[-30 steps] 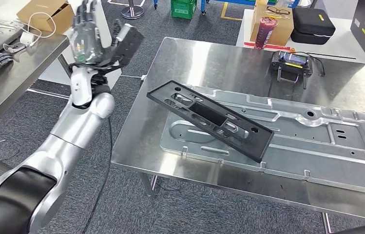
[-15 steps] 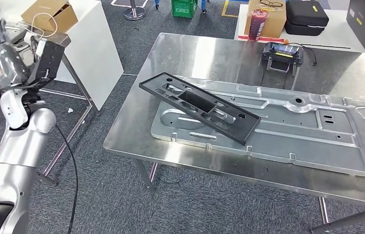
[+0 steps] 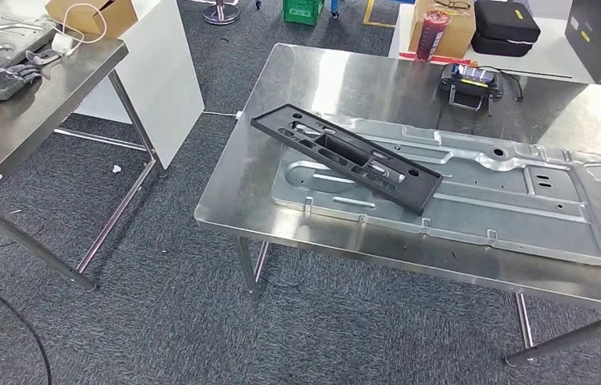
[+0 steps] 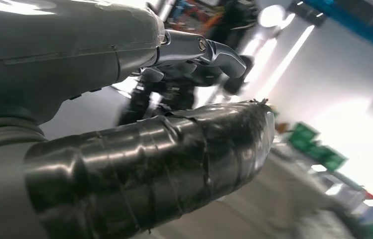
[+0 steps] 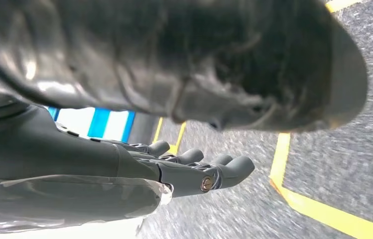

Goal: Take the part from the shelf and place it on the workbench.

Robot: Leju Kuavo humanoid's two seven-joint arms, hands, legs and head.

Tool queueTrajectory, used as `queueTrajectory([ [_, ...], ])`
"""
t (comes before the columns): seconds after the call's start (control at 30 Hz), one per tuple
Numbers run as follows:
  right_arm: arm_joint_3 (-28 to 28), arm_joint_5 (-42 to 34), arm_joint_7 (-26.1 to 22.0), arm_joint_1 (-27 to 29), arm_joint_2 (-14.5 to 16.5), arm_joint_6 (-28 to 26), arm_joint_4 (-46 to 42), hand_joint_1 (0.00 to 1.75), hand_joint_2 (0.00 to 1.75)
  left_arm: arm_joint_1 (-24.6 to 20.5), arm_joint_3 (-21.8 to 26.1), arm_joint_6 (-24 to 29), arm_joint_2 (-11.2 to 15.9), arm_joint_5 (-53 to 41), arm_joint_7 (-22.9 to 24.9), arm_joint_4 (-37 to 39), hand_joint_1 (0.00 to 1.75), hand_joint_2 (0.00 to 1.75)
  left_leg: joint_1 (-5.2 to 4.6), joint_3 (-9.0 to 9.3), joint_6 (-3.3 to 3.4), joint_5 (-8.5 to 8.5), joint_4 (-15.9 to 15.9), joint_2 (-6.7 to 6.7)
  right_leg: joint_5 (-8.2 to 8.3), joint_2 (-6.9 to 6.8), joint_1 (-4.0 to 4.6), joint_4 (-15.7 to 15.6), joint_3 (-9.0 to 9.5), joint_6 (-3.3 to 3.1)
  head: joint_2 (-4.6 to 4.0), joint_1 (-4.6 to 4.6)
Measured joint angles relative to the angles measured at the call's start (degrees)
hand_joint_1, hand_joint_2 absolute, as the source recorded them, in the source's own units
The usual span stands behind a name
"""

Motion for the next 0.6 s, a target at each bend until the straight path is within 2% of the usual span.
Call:
queueTrajectory([
  [0.03, 0.0, 0.3, 0.0, 0.0, 0.1, -0.2, 0.0, 0.00, 0.00, 1.7, 1.6, -0.2, -0.2, 0.0, -0.1, -0.1, 0.00, 0.00, -0.19, -0.72, -0.07, 0.44, 0.2, -0.03, 1.57, 0.05, 0.30, -2.6, 2.47, -0.47, 0.00, -0.01],
  [0.07, 0.0, 0.6, -0.1, 0.0, 0.2, -0.5, 0.0, 0.00, 0.00, 3.3, 3.6, -0.4, -0.6, 0.0, -0.5, -0.2, 0.00, 0.00, -0.30, -1.28, -0.13, 0.83, 0.4, 0.00, 2.63, 0.19, 0.69, -6.6, 5.64, -1.18, 0.00, -0.03],
  [0.1, 0.0, 0.9, -0.1, 0.1, 0.2, -0.7, 0.0, 0.00, 0.00, 4.7, 5.6, -0.6, -1.1, -0.1, -1.4, -0.3, 0.00, 0.00, -0.46, -1.74, -0.25, 1.19, 0.5, 0.03, 2.93, 0.29, 1.04, -11.2, 8.74, -1.92, 0.00, -0.05],
  [0.13, 0.0, 1.1, -0.1, 0.2, 0.3, -1.0, 0.0, 0.00, 0.00, 6.0, 7.9, -1.0, -1.8, -0.3, -2.6, -0.4, 0.00, 0.00, -0.50, -1.99, -0.48, 1.61, 0.6, 0.09, 2.90, 0.36, 1.36, -14.6, 10.95, -2.48, 0.00, -0.07],
  [0.17, 0.0, 1.5, -0.1, 0.3, 0.5, -1.3, 0.0, 0.00, 0.00, 7.0, 10.2, -1.7, -2.7, -0.7, -4.2, -0.4, 0.00, 0.00, -0.43, -2.12, -0.79, 2.03, 0.6, 0.14, 2.57, 0.42, 1.64, -16.8, 12.18, -2.91, 0.00, 0.00],
  [0.2, 0.0, 1.8, -0.1, 0.4, 0.7, -1.7, 0.0, 0.00, 0.00, 8.0, 12.8, -2.7, -3.8, -1.4, -5.9, -0.4, 0.00, 0.00, -0.39, -2.17, -1.17, 2.48, 0.4, 0.14, 2.62, 0.39, 1.80, -17.7, 12.46, -3.15, 0.00, 0.07],
  [0.23, 0.0, 2.3, 0.0, 0.5, 0.9, -2.1, 0.0, 0.00, 0.00, 9.0, 15.7, -4.0, -5.1, -2.5, -7.9, -0.4, 0.00, 0.00, -0.30, -2.15, -1.57, 2.93, 0.2, 0.15, 3.26, 0.39, 1.73, -17.9, 12.17, -3.40, 0.00, 0.14],
  [0.27, 0.0, 2.6, 0.2, 0.6, 1.3, -2.5, 0.0, 0.00, 0.00, 9.9, 19.0, -5.5, -6.8, -3.8, -9.8, -0.4, 0.00, 0.00, -0.20, -2.30, -1.90, 2.69, 0.3, 0.06, 3.91, 0.32, 1.61, -18.4, 11.88, -3.72, 0.00, 0.23],
  [0.3, 0.0, 2.9, 0.5, 0.7, 1.8, -3.0, 0.0, 0.00, 0.00, 10.5, 23.0, -6.9, -8.7, -5.6, -11.7, -0.4, 0.00, 0.00, -0.15, -2.68, -2.18, 1.31, 1.2, -0.09, 4.75, 0.23, 1.39, -18.8, 11.38, -4.08, 0.00, 0.20],
  [0.33, 0.0, 3.1, 0.9, 0.9, 2.3, -3.4, 0.0, 0.00, 0.00, 11.0, 27.1, -8.1, -11.1, -7.7, -13.3, -0.4, 0.00, 0.00, -0.07, -3.34, -2.47, -1.14, 3.1, -0.23, 5.60, 0.09, 1.15, -19.2, 10.71, -4.31, 0.00, 0.17],
  [0.4, -0.1, 3.2, 1.6, 1.1, 3.3, -4.1, 0.0, 0.00, 0.00, 11.2, 35.1, -9.5, -16.0, -12.0, -15.8, -0.3, 0.00, 0.00, 0.32, -5.01, -3.06, -7.27, 9.7, -0.43, 6.92, -0.20, 1.07, -19.2, 9.09, -4.44, 0.00, 0.11],
  [0.43, -0.2, 3.1, 1.9, 1.2, 3.8, -4.3, 0.0, 0.00, 0.00, 11.2, 38.3, -9.8, -18.5, -14.0, -16.6, -0.3, 0.00, 0.00, 0.56, -5.45, -3.39, -8.97, 13.0, -0.44, 7.49, -0.39, 1.02, -19.0, 8.15, -4.30, 0.00, 0.09],
  [0.47, -0.3, 3.1, 2.1, 1.2, 4.3, -4.5, 0.0, 0.00, 0.00, 11.2, 41.2, -9.8, -20.7, -15.7, -17.2, -0.3, 0.00, 0.00, 0.85, -5.25, -3.71, -9.20, 15.2, -0.43, 8.00, -0.56, 0.95, -18.6, 7.15, -4.09, 0.00, 0.10],
  [0.5, -0.4, 3.1, 2.4, 1.2, 4.7, -4.5, 0.0, 0.00, 0.00, 11.1, 43.7, -9.9, -22.8, -17.5, -17.7, -0.3, 0.00, 0.00, 1.19, -4.18, -4.04, -8.19, 15.7, -0.42, 8.44, -0.75, 0.83, -18.1, 6.07, -3.80, 0.00, 0.10],
  [0.53, -0.6, 3.0, 2.7, 1.2, 5.2, -4.5, 0.0, 0.00, 0.00, 11.0, 46.0, -10.1, -24.6, -19.6, -17.9, -0.3, 0.00, 0.00, 1.52, -2.15, -4.37, -6.58, 14.3, -0.41, 8.79, -0.93, 0.65, -17.4, 4.97, -3.46, 0.00, 0.10],
  [0.57, -0.9, 2.9, 3.2, 1.1, 5.5, -4.4, 0.0, 0.00, 0.00, 10.8, 48.1, -10.5, -26.3, -22.3, -18.0, -0.3, 0.00, 0.00, 1.87, 0.79, -4.70, -5.50, 11.1, -0.39, 9.08, -1.09, 0.53, -16.6, 4.01, -3.06, 0.00, 0.08],
  [0.6, -1.2, 2.8, 3.9, 0.9, 5.9, -4.4, 0.0, 0.00, 0.00, 10.7, 49.9, -11.0, -28.0, -25.3, -17.8, -0.3, 0.00, 0.00, 1.93, 3.97, -4.86, -5.54, 7.0, -0.41, 9.30, -1.24, 0.42, -15.7, 3.13, -2.61, 0.00, 0.02],
])
